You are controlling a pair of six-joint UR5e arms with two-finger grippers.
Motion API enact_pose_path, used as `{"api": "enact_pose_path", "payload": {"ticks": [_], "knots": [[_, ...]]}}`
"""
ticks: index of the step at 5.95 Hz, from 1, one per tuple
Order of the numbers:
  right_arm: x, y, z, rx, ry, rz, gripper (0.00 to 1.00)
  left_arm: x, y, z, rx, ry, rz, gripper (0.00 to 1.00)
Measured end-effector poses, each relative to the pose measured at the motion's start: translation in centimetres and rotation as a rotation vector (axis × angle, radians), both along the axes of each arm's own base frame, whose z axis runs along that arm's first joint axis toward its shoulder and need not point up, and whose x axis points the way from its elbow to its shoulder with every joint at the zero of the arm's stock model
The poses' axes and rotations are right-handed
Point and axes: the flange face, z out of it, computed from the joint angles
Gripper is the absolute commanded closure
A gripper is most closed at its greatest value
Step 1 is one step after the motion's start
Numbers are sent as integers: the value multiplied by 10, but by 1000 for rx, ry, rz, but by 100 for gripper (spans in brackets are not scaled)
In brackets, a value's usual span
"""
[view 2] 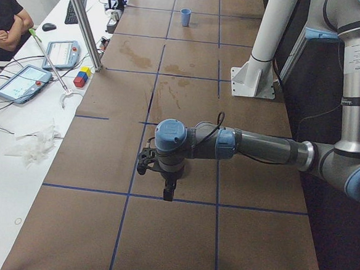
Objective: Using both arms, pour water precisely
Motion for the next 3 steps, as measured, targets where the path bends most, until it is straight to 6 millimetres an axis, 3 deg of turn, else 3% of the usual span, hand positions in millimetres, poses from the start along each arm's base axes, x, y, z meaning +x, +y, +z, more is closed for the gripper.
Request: {"api": "enact_pose_path", "payload": {"ticks": [2, 3], "knots": [[-1, -1, 0, 0, -10, -2, 0, 1, 1, 11, -14, 8, 3, 0], [-2, 1, -1, 6, -20, -4, 0, 13, -2, 9, 3, 21, 25, 0]]}}
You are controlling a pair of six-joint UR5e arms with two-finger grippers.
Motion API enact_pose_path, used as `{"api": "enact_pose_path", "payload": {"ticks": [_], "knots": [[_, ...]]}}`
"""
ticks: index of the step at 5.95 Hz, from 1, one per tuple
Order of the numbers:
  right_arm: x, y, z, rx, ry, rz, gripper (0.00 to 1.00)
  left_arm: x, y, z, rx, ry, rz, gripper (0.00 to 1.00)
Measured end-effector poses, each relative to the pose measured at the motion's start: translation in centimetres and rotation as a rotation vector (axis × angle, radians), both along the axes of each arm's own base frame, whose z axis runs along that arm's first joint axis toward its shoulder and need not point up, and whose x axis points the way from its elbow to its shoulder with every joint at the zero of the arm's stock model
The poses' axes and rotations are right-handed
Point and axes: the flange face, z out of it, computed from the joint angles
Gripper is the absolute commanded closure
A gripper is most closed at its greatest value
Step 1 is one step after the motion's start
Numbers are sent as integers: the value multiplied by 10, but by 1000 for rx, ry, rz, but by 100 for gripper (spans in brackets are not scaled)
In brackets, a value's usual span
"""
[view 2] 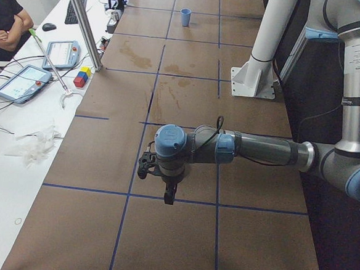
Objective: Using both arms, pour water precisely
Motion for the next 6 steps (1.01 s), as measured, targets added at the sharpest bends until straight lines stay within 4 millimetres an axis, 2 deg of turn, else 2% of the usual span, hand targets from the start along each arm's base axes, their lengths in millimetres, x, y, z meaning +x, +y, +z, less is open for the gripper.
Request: {"api": "enact_pose_path", "payload": {"ticks": [3, 4, 5, 6], "knots": [[-5, 6, -2, 14, -35, -9, 0, 111, -20, -17, -26, 40, 43, 0], [-8, 5, -4, 16, -55, -13, 0, 143, -22, -6, -16, 54, 46, 0], [-11, 5, -6, 15, -74, -18, 0, 161, -24, 8, -20, 69, 30, 0], [-13, 4, -7, 16, -83, -20, 0, 178, -31, 14, -58, 77, -3, 0]]}}
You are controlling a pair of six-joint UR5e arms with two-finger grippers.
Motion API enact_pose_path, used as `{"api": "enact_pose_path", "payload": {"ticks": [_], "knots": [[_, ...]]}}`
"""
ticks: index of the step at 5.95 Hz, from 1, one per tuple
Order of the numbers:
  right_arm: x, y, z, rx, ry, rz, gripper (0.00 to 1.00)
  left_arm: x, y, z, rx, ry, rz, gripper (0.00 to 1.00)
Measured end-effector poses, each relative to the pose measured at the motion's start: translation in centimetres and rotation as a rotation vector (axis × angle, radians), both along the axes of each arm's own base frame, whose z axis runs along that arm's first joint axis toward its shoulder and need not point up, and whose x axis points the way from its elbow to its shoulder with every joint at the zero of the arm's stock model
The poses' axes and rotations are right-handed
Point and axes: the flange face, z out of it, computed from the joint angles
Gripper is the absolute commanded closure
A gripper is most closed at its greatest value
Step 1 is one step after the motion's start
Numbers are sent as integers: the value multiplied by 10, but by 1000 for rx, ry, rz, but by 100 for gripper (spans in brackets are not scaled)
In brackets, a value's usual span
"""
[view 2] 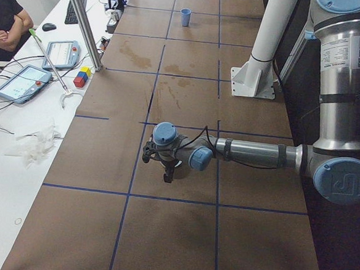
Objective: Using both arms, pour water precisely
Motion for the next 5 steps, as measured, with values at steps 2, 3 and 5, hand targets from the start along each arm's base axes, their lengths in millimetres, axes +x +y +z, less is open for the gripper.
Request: {"api": "enact_pose_path", "payload": {"ticks": [2, 3, 5], "knots": [[-1, -2, -2, 5, -2, 0, 0, 51, -19, -3, -61, 1, 8, 15], [-1, -3, -3, 7, -2, 0, 0, 61, -23, -1, -71, -1, 14, 33], [-1, -4, -3, 8, -2, 0, 0, 64, -25, 5, -82, -6, 17, 40]]}}
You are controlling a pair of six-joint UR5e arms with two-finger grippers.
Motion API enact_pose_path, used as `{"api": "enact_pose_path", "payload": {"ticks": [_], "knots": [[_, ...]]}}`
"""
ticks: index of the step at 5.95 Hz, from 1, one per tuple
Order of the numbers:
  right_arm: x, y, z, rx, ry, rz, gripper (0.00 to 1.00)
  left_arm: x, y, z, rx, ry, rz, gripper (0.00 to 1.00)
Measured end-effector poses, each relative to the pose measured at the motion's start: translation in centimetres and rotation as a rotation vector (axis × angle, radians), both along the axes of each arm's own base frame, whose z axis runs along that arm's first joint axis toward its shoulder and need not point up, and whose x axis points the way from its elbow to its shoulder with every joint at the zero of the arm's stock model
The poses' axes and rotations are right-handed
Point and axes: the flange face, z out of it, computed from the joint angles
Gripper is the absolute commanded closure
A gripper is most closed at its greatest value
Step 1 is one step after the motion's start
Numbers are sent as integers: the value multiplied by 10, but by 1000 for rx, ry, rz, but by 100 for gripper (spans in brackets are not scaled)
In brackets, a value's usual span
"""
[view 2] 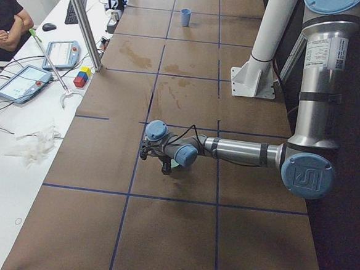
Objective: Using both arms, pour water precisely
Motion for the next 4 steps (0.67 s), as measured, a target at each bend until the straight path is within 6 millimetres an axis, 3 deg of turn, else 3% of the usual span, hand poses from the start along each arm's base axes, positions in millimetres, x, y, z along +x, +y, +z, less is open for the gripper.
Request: {"api": "enact_pose_path", "payload": {"ticks": [2, 3, 4], "knots": [[0, -2, -3, 12, -1, 1, 0, 1, -1, 8, -10, -6, 2, 65], [0, -3, -4, 26, -2, 1, 0, 2, -2, 8, -9, -5, 3, 92], [-1, -4, -5, 32, -3, 1, 0, 2, -3, 8, -8, -4, 4, 100]]}}
